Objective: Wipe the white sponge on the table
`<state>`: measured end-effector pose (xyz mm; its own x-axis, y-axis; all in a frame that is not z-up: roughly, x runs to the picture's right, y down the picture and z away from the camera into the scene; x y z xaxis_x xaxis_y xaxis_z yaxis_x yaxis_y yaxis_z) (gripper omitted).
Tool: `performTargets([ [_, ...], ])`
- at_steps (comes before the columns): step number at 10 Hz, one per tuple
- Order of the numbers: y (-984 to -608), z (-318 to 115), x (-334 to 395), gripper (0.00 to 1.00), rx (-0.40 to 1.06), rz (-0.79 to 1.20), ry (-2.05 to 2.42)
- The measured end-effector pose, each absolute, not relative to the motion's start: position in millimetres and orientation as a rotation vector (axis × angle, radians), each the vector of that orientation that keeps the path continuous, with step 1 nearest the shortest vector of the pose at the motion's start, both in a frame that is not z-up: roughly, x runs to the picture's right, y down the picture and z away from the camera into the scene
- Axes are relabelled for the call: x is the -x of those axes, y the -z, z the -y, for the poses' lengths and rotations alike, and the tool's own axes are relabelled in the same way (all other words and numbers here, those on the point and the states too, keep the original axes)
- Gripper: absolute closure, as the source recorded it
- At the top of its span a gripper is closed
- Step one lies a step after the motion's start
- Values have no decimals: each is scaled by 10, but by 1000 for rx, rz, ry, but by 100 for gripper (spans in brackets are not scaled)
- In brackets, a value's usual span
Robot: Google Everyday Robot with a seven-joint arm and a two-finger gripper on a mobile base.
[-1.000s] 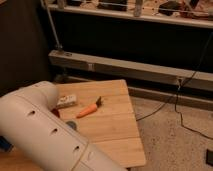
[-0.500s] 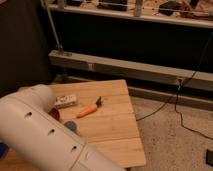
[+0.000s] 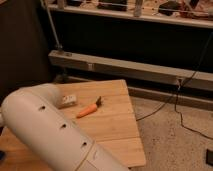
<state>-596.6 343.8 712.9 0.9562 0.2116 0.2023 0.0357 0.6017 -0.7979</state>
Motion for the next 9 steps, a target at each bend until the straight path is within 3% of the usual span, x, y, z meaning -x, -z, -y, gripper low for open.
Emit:
performTargets([
  [9,-6857,-3997,5188,63,1021,220,-118],
])
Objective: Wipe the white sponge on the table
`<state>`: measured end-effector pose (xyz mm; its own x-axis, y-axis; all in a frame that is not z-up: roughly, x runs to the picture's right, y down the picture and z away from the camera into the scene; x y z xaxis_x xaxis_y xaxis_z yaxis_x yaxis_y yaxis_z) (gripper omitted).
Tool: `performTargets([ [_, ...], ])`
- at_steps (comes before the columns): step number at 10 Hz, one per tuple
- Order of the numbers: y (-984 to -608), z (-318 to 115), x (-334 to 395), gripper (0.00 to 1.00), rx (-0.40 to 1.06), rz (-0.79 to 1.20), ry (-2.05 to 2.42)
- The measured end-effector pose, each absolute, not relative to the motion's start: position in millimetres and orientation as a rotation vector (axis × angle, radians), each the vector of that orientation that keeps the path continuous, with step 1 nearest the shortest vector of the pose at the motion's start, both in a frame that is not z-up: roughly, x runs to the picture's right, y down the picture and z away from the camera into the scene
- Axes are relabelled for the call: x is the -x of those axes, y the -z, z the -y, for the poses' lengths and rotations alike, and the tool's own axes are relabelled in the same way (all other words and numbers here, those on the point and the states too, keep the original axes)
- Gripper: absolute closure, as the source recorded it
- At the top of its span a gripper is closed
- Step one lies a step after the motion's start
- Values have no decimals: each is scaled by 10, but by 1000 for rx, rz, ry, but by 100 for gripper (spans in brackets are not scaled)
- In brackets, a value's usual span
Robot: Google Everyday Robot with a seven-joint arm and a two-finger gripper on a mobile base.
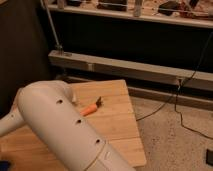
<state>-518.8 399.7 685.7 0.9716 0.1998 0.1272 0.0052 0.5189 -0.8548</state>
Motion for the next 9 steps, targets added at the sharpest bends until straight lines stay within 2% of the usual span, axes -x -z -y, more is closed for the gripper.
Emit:
performTargets([
  [4,-7088,-4000,4544,63,997,108,-201],
  [9,-7294,-3489,3971,63,886,28,-315],
])
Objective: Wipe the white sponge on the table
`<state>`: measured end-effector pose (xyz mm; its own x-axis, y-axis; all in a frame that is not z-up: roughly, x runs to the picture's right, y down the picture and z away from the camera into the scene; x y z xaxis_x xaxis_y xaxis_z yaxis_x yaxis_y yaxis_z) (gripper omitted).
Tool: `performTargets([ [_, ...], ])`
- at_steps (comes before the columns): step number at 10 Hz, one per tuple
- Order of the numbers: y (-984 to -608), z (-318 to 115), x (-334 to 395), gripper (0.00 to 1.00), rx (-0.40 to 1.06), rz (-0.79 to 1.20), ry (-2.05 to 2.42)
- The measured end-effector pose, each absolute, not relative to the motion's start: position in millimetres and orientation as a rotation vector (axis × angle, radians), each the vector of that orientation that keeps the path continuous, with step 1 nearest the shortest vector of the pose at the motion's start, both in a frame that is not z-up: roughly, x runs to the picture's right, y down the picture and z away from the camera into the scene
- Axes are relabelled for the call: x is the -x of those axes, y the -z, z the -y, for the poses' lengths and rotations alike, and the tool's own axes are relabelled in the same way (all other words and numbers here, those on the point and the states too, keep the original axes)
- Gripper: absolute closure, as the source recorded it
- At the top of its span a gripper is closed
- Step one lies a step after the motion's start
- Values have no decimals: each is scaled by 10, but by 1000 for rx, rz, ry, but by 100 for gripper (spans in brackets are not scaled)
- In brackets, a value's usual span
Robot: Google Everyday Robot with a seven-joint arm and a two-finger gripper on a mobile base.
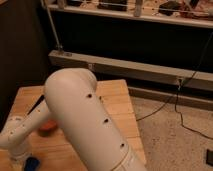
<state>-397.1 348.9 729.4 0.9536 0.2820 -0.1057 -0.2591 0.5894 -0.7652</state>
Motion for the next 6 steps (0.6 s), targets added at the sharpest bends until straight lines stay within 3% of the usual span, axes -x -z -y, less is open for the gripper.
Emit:
performTargets([
  [6,-7479,-3095,4205,63,791,21,-324],
])
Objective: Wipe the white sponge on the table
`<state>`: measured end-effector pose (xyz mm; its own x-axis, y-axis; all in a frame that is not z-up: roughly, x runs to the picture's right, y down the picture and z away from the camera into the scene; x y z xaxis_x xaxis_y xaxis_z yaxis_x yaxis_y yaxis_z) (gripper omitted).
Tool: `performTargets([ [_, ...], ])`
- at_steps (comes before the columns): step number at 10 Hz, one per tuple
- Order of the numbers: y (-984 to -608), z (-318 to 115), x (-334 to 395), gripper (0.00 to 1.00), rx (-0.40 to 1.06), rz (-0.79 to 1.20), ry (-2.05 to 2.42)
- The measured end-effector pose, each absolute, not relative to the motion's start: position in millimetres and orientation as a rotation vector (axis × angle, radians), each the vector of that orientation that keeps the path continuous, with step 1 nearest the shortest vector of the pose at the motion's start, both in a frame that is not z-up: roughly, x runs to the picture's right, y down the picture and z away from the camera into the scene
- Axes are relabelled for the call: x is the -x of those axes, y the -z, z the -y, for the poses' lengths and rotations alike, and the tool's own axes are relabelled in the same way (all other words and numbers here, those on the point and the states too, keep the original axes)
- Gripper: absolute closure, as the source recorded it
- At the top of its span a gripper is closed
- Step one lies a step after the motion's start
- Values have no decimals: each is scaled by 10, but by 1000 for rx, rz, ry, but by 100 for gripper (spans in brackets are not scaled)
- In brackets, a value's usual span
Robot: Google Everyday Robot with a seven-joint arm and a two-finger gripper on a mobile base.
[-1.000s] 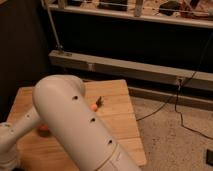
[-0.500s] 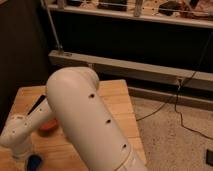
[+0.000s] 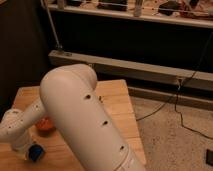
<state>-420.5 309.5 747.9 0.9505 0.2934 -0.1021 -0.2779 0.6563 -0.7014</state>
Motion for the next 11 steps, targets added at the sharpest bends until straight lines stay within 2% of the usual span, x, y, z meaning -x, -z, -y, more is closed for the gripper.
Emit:
performTargets([
  [7,-7815,-2783,4394,63,764,0,-342],
  [11,-7921,-2541,4677,63,728,80,-377],
])
